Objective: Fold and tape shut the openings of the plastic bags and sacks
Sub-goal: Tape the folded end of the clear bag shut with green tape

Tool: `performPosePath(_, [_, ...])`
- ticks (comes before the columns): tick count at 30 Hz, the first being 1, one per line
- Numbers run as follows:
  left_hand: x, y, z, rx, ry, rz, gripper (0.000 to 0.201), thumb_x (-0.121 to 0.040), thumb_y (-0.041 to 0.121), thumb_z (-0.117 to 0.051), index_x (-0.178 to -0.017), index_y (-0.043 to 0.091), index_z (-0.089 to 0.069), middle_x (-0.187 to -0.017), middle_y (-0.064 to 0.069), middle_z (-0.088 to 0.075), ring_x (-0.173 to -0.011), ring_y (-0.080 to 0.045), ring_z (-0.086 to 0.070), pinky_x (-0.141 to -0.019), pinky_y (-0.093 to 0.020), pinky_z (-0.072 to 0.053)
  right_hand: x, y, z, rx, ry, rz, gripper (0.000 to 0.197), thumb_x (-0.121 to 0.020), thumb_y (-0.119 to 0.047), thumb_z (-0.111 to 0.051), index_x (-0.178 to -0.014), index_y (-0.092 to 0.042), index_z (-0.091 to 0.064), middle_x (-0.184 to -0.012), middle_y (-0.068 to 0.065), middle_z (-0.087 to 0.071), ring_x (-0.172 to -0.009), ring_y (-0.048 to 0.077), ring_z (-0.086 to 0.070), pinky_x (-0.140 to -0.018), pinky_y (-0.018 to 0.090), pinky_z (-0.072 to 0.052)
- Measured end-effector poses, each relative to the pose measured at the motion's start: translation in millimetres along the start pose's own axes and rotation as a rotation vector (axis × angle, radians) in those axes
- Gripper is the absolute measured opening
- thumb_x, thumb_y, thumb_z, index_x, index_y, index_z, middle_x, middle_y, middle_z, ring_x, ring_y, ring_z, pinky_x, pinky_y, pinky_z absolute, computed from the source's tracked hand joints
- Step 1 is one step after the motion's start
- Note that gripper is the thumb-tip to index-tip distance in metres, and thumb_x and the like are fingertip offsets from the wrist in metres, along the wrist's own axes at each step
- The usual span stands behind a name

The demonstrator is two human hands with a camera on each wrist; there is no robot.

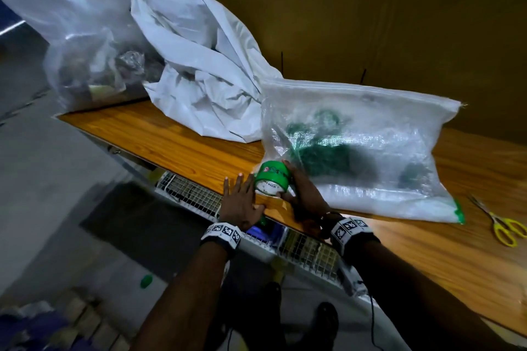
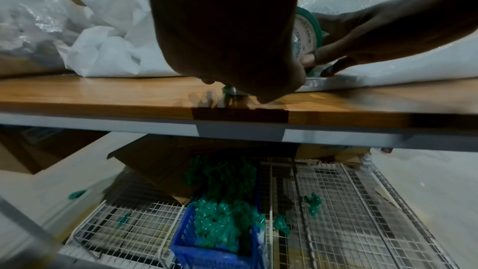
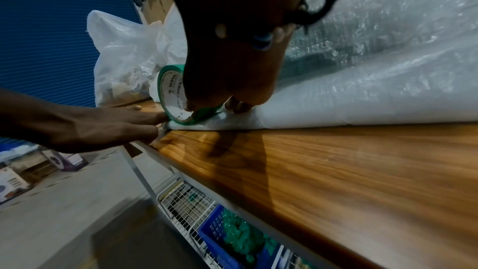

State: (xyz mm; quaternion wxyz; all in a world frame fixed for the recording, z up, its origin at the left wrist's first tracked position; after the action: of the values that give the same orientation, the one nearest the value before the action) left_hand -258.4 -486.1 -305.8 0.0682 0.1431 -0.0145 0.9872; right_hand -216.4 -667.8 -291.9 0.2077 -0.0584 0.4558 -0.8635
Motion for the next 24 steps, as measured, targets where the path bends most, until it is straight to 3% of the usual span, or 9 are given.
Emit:
performPosePath(5, [-3.6, -7.7, -4.1, -0.01, -0.019, -0.032, 0.089, -0.101, 0.065, -0.03, -0.166, 0.018, 0.009, -0.168, 0.001, 0.018, -0.16, -0.031, 0.009, -0.124, -0.062, 0.014, -1.2, -0.4, -3.1, 0.087, -0.037, 0.03, 0.091, -0.1, -0.046, -0.067, -0.168, -0.029, -0.01, -0.167, 0.014, -0.033, -0.141, 0.035, -0.048, -0.111, 0.051, -0.047])
performPosePath(8, [-3.6, -10.0, -4.4, -0.009, -0.006, -0.048, 0.088, -0.101, 0.064, -0.031, -0.167, 0.021, 0.009, -0.166, 0.003, 0.021, -0.161, -0.032, 0.008, -0.125, -0.061, 0.013, 7.5, 3.8, 13.7, 0.193, -0.092, 0.05, 0.092, -0.101, -0.052, -0.059, -0.169, -0.023, -0.005, -0.156, 0.024, -0.043, -0.124, 0.042, -0.058, -0.099, 0.046, -0.051])
performPosePath(12, [-5.4, -9.9, -9.4, -0.011, -0.011, -0.063, 0.089, -0.097, 0.066, -0.023, -0.167, 0.021, 0.008, -0.172, 0.0, 0.014, -0.161, -0.032, 0.006, -0.125, -0.061, 0.012, 17.2, 7.3, 27.2, 0.299, -0.138, 0.068, 0.097, -0.098, -0.06, -0.059, -0.168, -0.03, 0.001, -0.146, 0.02, -0.047, -0.111, 0.041, -0.062, -0.088, 0.045, -0.053])
performPosePath(14, [-6.3, -9.7, -8.5, -0.015, 0.006, -0.054, 0.091, -0.094, 0.066, -0.02, -0.167, 0.018, 0.006, -0.173, -0.003, 0.012, -0.161, -0.03, 0.008, -0.125, -0.06, 0.014, 15.1, 6.7, 25.5, 0.225, -0.127, 0.066, 0.098, -0.094, -0.064, -0.06, -0.168, -0.034, -0.003, -0.148, 0.018, -0.045, -0.118, 0.039, -0.061, -0.095, 0.047, -0.055])
performPosePath(17, [-3.2, 1.3, 0.5, 0.052, 0.084, -0.1, 0.091, -0.094, 0.058, -0.032, -0.167, 0.012, -0.003, -0.173, -0.008, 0.006, -0.161, -0.028, 0.006, -0.125, -0.054, 0.014, 18.0, 9.5, 26.3, 0.064, -0.083, 0.051, 0.102, -0.089, -0.056, -0.073, -0.168, -0.036, -0.01, -0.159, 0.011, -0.042, -0.136, 0.028, -0.054, -0.111, 0.043, -0.049])
performPosePath(19, [-1.4, 12.4, 4.5, 0.097, 0.112, -0.174, 0.092, -0.091, 0.051, -0.038, -0.167, 0.009, -0.005, -0.174, -0.011, 0.001, -0.162, -0.028, 0.001, -0.127, -0.05, 0.009, 21.8, 8.0, 26.2, -0.015, -0.044, 0.042, 0.101, -0.09, -0.041, -0.08, -0.168, -0.028, -0.017, -0.162, 0.007, -0.043, -0.142, 0.014, -0.05, -0.116, 0.034, -0.044])
performPosePath(21, [-2.8, 18.6, 1.2, 0.11, 0.081, -0.221, 0.093, -0.092, 0.049, -0.04, -0.167, 0.008, -0.003, -0.174, -0.012, -0.002, -0.161, -0.027, -0.002, -0.129, -0.051, 0.004, 22.4, 5.7, 24.6, -0.067, 0.004, 0.028, 0.096, -0.092, -0.028, -0.082, -0.167, -0.021, -0.023, -0.161, 0.002, -0.044, -0.139, -0.008, -0.046, -0.114, 0.019, -0.04])
performPosePath(22, [-3.9, 19.0, -1.7, 0.11, 0.06, -0.222, 0.092, -0.094, 0.049, -0.041, -0.166, 0.009, -0.001, -0.175, -0.011, -0.002, -0.161, -0.026, -0.003, -0.129, -0.054, 0.002, 22.2, 5.3, 22.9, -0.079, 0.02, 0.019, 0.093, -0.093, -0.026, -0.081, -0.166, -0.021, -0.024, -0.16, 0.001, -0.044, -0.138, -0.012, -0.046, -0.113, 0.016, -0.04])
performPosePath(24, [-6.4, 16.9, -6.0, 0.103, 0.051, -0.208, 0.092, -0.096, 0.051, -0.044, -0.166, 0.01, 0.0, -0.175, -0.009, -0.002, -0.161, -0.025, -0.004, -0.128, -0.058, -0.002, 19.9, 4.4, 20.1, -0.038, 0.006, 0.026, 0.09, -0.096, -0.036, -0.078, -0.166, -0.027, -0.023, -0.16, 0.006, -0.045, -0.14, 0.006, -0.051, -0.114, 0.032, -0.046])
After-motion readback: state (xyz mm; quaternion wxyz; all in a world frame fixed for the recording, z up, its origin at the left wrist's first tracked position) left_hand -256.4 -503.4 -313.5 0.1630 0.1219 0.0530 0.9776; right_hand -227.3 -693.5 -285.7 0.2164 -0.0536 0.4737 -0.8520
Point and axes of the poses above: each hand's wrist, its own x-axis away from the middle knuckle, its own z-axis out of the back of the hand, y = z × x, the point moved 8 cm from there along -x, towards the middle knuckle
